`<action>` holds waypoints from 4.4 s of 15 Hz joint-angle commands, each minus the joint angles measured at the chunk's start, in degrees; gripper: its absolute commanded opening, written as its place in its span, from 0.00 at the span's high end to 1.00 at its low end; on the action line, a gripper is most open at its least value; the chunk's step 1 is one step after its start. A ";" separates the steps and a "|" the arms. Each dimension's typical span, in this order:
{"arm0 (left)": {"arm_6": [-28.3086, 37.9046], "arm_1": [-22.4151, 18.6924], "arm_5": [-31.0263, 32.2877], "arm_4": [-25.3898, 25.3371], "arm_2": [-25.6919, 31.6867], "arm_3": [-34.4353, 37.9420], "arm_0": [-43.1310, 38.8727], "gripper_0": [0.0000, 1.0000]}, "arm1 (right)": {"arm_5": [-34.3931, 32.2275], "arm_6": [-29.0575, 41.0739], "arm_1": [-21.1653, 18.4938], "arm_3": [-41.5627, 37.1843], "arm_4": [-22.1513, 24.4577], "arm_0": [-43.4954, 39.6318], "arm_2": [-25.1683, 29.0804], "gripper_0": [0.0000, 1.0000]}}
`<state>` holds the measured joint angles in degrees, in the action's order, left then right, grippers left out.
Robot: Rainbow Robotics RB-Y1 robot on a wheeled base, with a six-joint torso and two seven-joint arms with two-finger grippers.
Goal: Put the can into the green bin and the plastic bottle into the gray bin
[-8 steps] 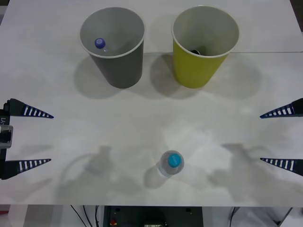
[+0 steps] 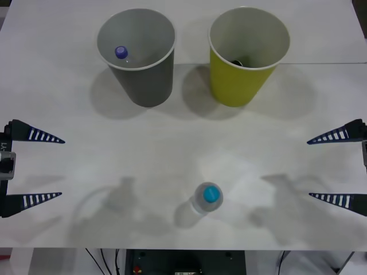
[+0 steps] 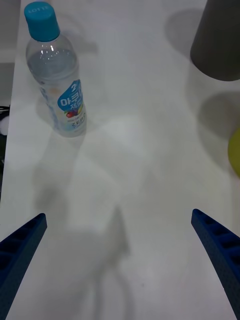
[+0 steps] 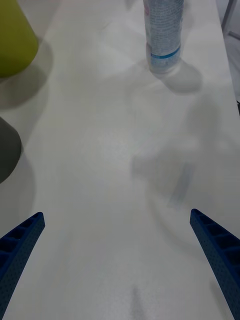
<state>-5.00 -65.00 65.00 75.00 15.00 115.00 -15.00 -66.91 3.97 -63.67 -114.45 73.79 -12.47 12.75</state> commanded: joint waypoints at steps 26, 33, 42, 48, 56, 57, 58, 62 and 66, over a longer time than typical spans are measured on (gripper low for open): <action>0.00 0.00 0.00 0.00 0.00 0.00 0.00 0.00 | -20.37 -34.73 31.77 44.49 -7.96 22.40 -19.17 0.00; 0.00 0.00 0.00 0.00 0.00 0.00 0.00 0.00 | -19.22 -36.93 37.48 44.41 -1.02 23.54 -19.17 0.00; 0.00 0.00 0.00 0.00 0.00 0.00 0.00 0.00 | -14.92 -38.86 42.23 44.49 0.65 23.54 -22.95 0.00; 0.00 0.00 0.00 0.00 0.00 0.00 0.00 0.00 | -14.48 -38.95 42.67 44.49 0.56 23.54 -23.12 1.00; 0.00 0.00 0.00 0.00 0.00 0.00 0.00 0.00 | -14.39 -31.30 40.73 40.80 -0.32 23.36 -22.95 1.00; 0.00 0.00 0.00 0.00 0.00 0.00 0.00 0.00 | -14.04 -28.22 39.94 38.78 -0.32 23.19 -22.95 1.00; 0.00 0.00 0.00 0.00 0.00 0.00 0.00 0.00 | -13.69 -23.83 38.98 36.14 0.21 22.93 -22.95 1.00; 0.00 0.00 0.00 0.00 0.00 0.00 0.00 0.00 | -10.52 -7.04 34.76 26.12 2.93 23.01 -22.95 1.00; 0.00 0.00 0.00 0.00 0.00 0.00 0.00 0.00 | -4.28 13.26 30.45 13.82 8.21 22.93 -22.95 1.00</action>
<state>-5.00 -65.00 65.00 75.00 15.00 115.00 -15.00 -72.19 13.82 -32.53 -98.71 81.16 10.46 -10.18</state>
